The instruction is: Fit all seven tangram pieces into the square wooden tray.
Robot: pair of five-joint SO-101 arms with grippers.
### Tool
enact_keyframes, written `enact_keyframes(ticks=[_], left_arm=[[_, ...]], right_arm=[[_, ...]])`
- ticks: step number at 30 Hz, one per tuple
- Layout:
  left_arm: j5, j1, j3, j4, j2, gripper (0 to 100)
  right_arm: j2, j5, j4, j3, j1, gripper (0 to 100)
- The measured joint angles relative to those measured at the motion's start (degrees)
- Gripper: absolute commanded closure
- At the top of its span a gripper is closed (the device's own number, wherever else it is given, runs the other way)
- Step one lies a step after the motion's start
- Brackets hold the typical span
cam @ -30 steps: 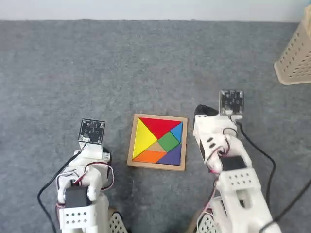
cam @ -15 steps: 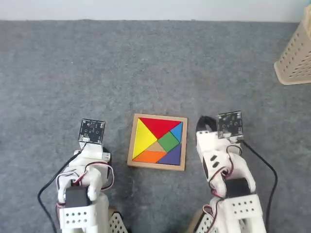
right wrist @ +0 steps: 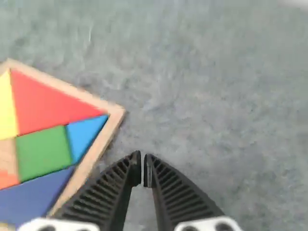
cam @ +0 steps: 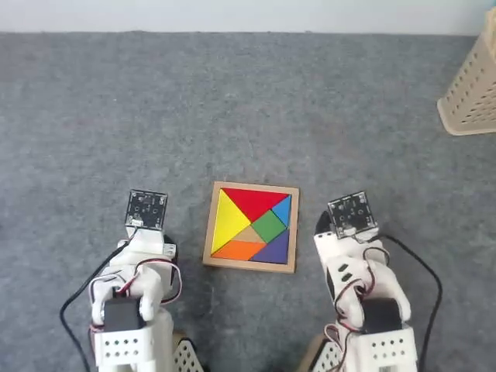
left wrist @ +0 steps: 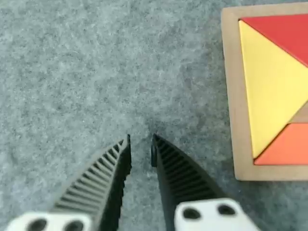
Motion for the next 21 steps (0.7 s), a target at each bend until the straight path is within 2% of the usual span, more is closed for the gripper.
enact_keyframes(ticks=[6, 21], left_arm=[[0.0, 0.0, 0.0, 0.0, 0.0, 93], [0.0, 0.0, 0.0, 0.0, 0.0, 93]], right_arm=[[0.0, 3.5, -0.4, 0.0, 6.3, 99.2], [0.0, 4.0, 2.3, 0.0, 6.3, 99.2]])
